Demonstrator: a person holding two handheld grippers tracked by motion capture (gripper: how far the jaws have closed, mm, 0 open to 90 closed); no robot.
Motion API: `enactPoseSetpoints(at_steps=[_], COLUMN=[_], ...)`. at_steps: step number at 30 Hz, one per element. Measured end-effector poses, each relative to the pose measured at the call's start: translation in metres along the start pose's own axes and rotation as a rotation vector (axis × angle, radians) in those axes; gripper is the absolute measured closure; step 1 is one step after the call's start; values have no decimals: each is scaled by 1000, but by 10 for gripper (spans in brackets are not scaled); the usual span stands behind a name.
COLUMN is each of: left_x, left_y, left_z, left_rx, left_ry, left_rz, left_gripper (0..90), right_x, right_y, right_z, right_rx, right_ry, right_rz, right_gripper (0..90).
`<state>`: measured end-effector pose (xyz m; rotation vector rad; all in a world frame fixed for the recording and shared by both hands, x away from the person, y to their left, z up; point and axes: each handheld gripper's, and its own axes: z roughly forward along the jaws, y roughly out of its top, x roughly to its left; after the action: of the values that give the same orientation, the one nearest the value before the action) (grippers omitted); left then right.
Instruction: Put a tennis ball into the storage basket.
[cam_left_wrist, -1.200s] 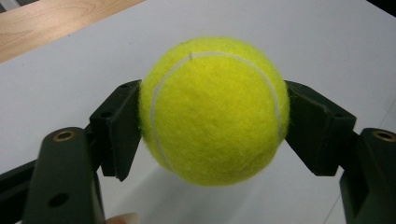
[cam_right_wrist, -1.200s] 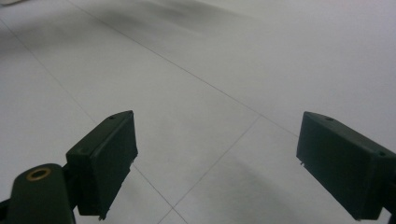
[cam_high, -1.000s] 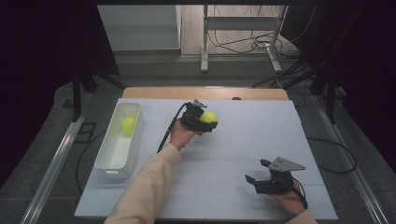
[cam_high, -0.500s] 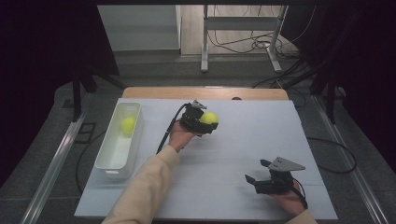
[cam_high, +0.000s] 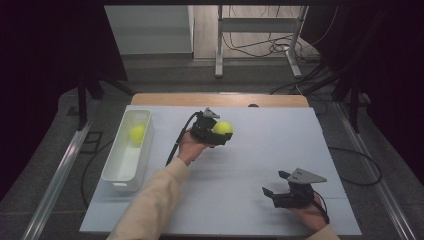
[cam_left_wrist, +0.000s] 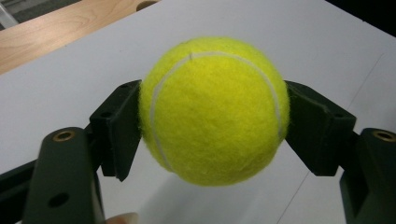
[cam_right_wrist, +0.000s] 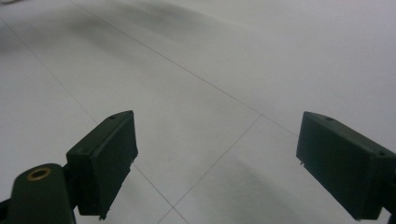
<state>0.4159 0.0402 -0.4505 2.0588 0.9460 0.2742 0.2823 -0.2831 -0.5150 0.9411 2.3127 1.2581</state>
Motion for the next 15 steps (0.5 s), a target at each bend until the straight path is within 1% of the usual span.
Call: enactPoseSetpoints(at_steps=[15], left_x=[0], left_y=[-4], left_z=[-11], left_rx=[-13], left_ry=[3], left_rz=[5], left_gripper=[264], right_x=[0], right_y=[0], right_z=[0], right_rx=[-1], right_ry=[-4], right_rz=[2], right_gripper=[127])
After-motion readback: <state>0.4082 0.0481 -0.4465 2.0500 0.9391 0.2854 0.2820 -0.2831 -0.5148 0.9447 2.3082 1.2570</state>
